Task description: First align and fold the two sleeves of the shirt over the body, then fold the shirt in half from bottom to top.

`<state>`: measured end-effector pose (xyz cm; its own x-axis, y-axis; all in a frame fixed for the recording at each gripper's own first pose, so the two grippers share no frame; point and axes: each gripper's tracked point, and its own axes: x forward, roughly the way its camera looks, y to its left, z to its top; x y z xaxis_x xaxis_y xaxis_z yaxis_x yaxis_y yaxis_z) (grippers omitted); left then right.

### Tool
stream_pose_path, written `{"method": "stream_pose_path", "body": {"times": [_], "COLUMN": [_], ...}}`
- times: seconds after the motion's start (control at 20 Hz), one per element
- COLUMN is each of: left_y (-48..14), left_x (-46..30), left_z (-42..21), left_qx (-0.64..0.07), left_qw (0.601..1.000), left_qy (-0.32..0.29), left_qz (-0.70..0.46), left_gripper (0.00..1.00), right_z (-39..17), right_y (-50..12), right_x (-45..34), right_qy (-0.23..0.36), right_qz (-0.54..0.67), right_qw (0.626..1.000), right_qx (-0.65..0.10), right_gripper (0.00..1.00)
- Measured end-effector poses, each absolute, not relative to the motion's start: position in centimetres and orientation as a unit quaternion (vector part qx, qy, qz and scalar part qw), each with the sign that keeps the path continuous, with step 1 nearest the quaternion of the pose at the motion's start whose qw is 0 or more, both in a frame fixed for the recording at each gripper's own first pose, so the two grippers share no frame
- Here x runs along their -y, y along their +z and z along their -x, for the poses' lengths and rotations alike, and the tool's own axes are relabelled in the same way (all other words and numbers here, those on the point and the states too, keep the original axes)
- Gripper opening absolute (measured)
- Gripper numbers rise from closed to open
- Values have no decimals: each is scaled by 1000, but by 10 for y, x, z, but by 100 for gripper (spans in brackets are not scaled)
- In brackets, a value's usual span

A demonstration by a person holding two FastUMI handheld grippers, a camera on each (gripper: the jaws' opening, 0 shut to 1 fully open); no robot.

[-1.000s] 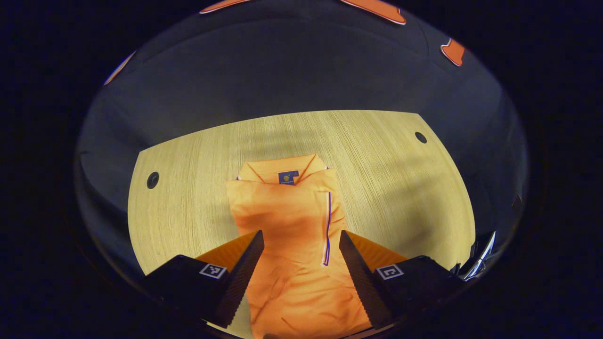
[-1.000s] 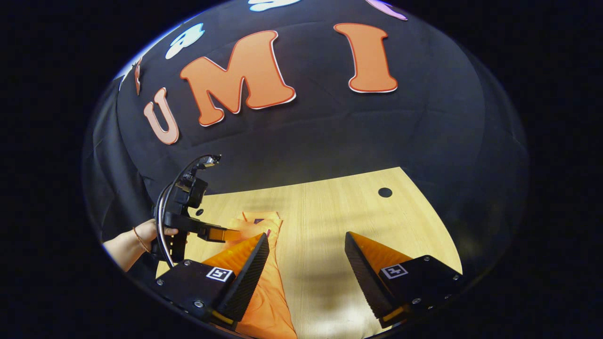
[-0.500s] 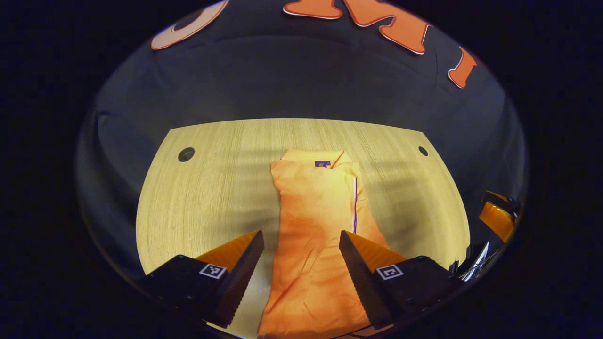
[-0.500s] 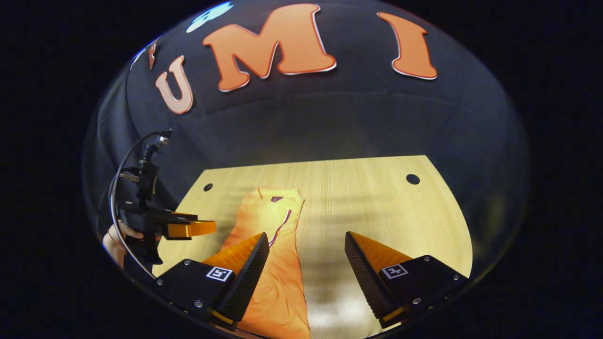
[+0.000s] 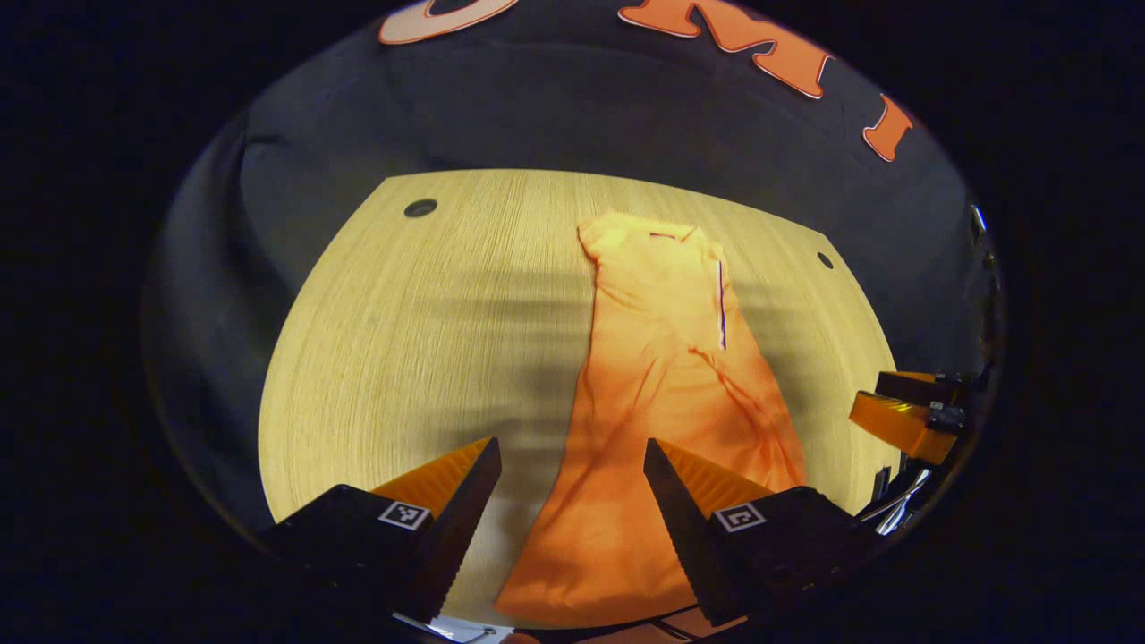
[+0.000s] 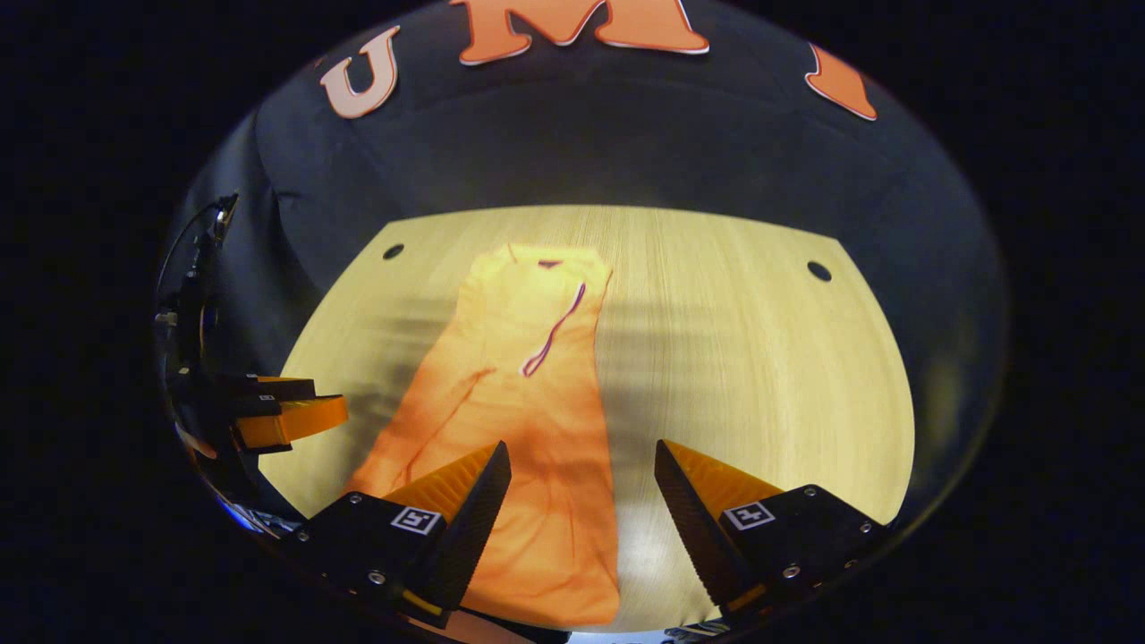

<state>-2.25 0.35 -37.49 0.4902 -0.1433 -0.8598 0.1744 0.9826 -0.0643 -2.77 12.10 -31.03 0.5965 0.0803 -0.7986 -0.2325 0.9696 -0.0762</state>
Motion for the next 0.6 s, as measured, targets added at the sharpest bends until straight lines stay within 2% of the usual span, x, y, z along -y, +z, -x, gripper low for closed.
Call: {"method": "stream_pose_path", "body": {"times": [0.3,0.6], "left_y": [-404,-419], "left_x": [-16,-32], "left_z": [88,140], "left_qx": [-538,-579], "left_qw": [838,809], "left_qy": [-86,-82], "left_qz": [-30,-50], "left_gripper": [99,99], "right_z": [112,173], "right_y": [-369,-408], "right_x": [-101,-88], "right_qy": [63,48], "right_qz": [94,93], "right_qw": [844,808], "right_qx": [-524,-579], "right_gripper": [99,99]}}
